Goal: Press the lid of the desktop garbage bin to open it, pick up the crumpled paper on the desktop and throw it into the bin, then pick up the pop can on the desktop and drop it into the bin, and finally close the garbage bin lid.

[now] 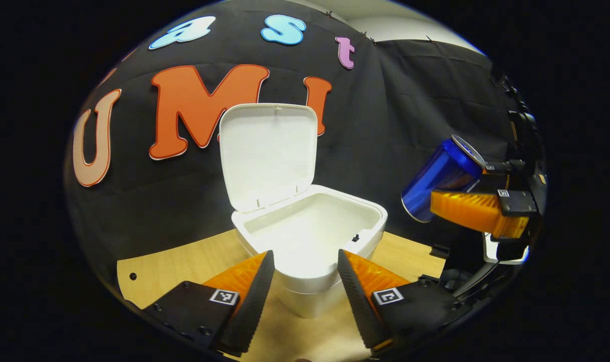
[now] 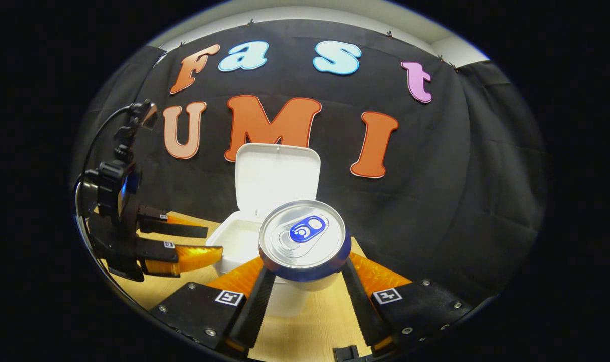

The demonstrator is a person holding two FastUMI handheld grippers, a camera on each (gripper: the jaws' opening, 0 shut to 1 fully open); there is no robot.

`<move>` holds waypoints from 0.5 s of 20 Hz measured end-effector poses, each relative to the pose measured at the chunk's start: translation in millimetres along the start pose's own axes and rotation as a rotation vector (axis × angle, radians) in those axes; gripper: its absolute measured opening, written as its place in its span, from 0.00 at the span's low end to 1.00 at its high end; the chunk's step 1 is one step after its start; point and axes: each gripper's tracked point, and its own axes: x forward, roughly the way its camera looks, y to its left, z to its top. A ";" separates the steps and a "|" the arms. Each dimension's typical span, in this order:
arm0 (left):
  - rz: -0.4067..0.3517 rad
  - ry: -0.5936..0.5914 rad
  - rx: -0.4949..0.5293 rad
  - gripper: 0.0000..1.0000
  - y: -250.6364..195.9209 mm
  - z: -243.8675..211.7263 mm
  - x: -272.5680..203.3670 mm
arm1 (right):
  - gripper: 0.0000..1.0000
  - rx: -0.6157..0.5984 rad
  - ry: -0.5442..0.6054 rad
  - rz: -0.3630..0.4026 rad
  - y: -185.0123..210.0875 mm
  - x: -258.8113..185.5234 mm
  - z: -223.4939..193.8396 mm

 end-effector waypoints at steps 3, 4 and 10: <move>0.023 -0.007 0.007 0.87 9.6 -3.0 -8.6 | 0.78 -0.008 -0.028 0.021 -0.9 11.6 11.7; 0.033 -0.011 0.008 0.87 13.4 -2.8 -11.5 | 0.78 -0.014 -0.035 0.026 -2.0 16.4 14.5; 0.136 -0.022 -0.013 0.87 39.7 -3.1 -26.8 | 0.78 -0.033 -0.052 0.093 3.9 48.1 21.4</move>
